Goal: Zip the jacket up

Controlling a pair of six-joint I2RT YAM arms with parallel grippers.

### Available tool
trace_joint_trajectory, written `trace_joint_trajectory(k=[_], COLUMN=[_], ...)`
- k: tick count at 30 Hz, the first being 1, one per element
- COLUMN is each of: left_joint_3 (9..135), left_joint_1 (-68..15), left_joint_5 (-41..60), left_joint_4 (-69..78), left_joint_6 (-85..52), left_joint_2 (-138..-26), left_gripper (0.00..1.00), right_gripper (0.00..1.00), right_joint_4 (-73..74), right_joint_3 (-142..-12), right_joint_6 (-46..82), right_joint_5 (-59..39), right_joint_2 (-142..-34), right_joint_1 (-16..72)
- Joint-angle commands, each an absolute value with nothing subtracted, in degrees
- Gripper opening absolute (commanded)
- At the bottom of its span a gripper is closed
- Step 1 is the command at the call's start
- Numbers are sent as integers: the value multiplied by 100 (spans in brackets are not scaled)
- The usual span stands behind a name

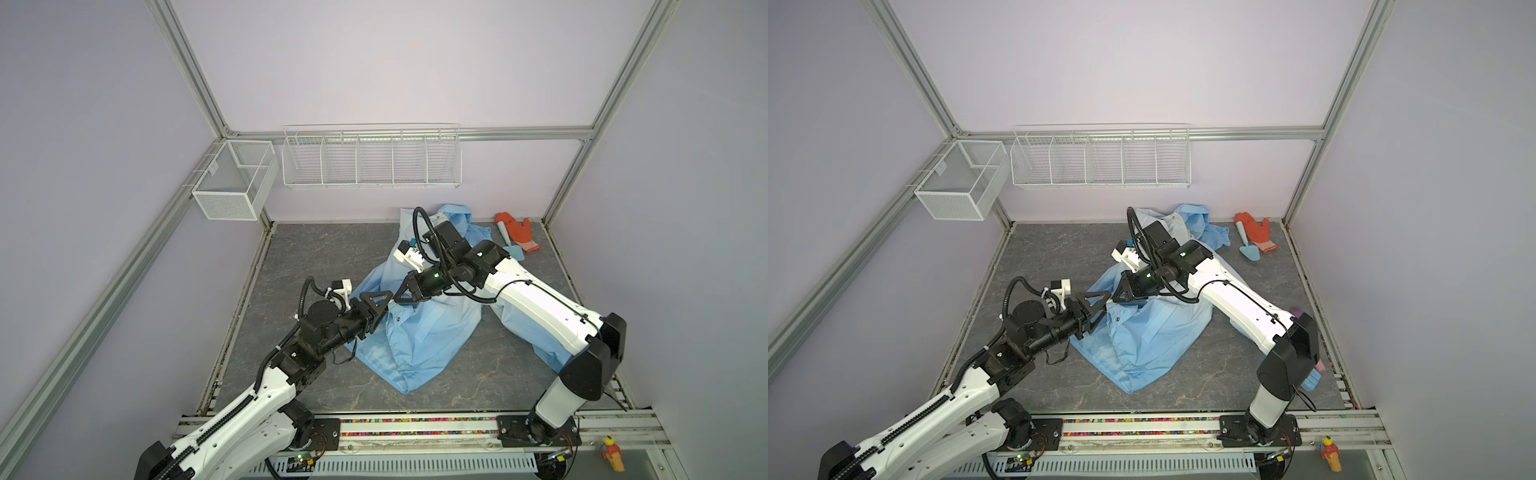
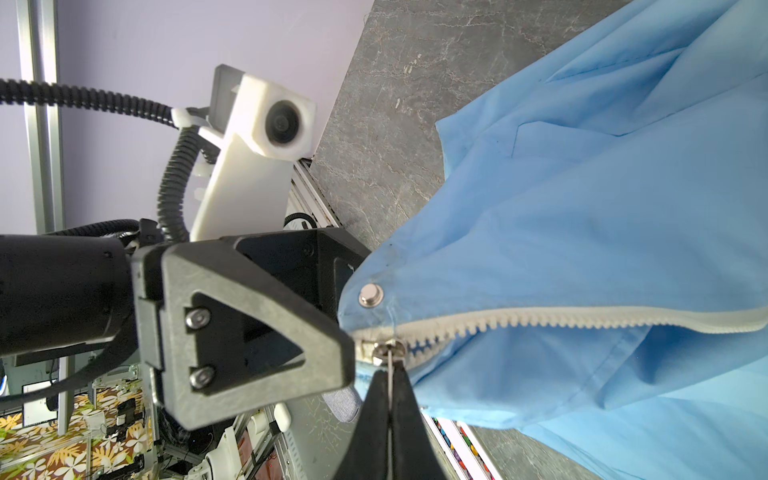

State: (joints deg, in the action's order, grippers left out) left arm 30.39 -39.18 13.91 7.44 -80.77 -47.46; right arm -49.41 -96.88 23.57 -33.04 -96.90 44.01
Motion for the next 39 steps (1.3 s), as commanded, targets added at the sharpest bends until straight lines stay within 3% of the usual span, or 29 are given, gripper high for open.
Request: trace_joint_trajectory(k=[1,5,8,18,24,39], left_joint_3=[3068,3060,3043,3020,3042,3426], left_joint_1=[-3938,-3938,-3943,-3938,-3938,-3938], left_joint_5=[1316,1223,1263,1182,1219,888], left_joint_4=[967,1004,1028,517,243,-1484], left_joint_6=[-8200,-8226,-8243,-8152,-8055,-7430], left_joint_2=[-4740,-4689,-4683,-4345,-4231,-3401], left_gripper=[55,45,28,0,0,0], right_gripper=[7,7,7,7,7,7], right_joint_4=[-4799,-4790,-4807,-5168,-5444,-5528], right_joint_3=[-9782,-9774,-9771,-9876,-9932,-9309], right_joint_6=[2364,2395,2432,2691,2908,2918], right_joint_5=[-3419,-3409,-3369,-3276,-3209,-1478], right_joint_2=[-9773,-9773,-9789,-9864,-9932,-9959], right_joint_1=[4473,4509,4515,4507,4500,4009])
